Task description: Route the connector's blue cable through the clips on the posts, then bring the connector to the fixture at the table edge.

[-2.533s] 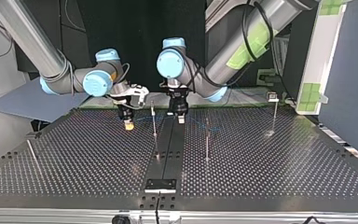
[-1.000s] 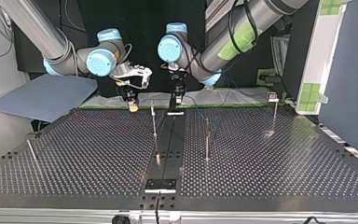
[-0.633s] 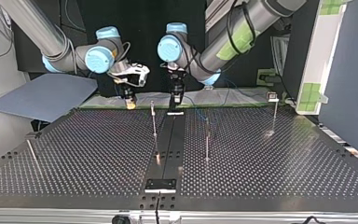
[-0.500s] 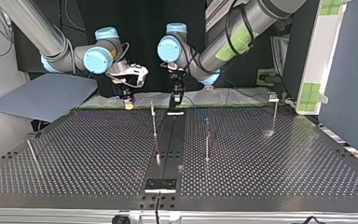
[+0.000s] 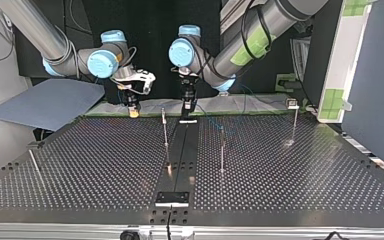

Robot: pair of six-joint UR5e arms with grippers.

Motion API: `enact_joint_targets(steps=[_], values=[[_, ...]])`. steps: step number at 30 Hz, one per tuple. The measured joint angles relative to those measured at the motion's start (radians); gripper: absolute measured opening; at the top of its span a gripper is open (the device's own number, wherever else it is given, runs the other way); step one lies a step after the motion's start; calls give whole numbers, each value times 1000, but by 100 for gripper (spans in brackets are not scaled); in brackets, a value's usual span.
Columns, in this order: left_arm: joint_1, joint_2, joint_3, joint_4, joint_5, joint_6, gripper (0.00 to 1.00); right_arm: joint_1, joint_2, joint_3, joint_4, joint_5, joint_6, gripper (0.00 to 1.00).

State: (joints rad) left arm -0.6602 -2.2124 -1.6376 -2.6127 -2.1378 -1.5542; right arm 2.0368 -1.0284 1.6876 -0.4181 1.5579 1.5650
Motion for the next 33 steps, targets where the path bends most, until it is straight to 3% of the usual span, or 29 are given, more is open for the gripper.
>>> enact_joint_targets(steps=[10, 18, 24, 33], values=[[-1, -1, 7, -11, 23, -12, 0, -1, 16, 1, -2, -3, -3, 0], [-13, -49, 60, -57, 28, -28, 0, -2, 16, 1, -1, -4, 0, 0], [-20, -59, 104, -78, 35, -38, 0, -11, 18, 1, -6, -4, 2, 0], [-21, -68, 116, -84, 45, -39, 0, -22, 20, 1, -11, -8, 3, 0]])
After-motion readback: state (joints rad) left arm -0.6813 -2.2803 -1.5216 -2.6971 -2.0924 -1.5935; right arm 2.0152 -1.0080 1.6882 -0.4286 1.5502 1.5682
